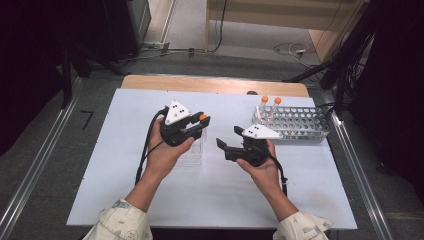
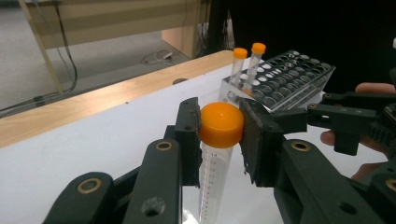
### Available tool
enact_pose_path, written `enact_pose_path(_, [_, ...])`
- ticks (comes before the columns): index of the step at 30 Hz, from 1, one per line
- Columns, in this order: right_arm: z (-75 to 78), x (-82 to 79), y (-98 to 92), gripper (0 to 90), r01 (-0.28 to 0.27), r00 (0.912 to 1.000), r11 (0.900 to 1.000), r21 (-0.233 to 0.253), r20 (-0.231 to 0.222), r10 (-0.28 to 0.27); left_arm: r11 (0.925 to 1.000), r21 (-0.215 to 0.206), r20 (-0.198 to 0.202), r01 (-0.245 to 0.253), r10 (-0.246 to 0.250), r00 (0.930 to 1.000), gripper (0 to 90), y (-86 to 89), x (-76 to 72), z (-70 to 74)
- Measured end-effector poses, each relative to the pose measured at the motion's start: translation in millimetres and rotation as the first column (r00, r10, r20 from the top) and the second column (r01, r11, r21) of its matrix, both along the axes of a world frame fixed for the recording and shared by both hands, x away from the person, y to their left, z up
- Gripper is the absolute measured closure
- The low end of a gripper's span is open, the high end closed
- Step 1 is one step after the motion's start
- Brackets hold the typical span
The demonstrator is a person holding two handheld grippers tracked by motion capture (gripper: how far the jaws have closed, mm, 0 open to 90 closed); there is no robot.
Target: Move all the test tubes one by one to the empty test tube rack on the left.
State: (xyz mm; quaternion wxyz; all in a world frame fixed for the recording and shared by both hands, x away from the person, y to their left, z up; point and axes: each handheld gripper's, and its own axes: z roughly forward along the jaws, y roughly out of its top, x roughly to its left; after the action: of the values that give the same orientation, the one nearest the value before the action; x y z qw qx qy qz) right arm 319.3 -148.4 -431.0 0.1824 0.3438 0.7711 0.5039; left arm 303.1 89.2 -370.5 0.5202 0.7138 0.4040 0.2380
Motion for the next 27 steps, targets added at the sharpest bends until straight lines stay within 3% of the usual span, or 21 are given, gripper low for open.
enact_pose_path(16, [-2.7,3.3,-6.8,16.7,0.031,0.9995,1.000,-0.004,-0.007,-0.031,0.9929,-0.005,0.005,-0.119,0.119,0.9929,70.9,45.9,2.1,1.2])
enact_pose_path(27, [-4.2,2.7,-7.0,16.8,0.033,0.9994,0.999,-0.012,-0.013,-0.033,0.9843,0.008,-0.008,-0.176,0.176,0.9843,70.9,60.2,4.1,-8.2])
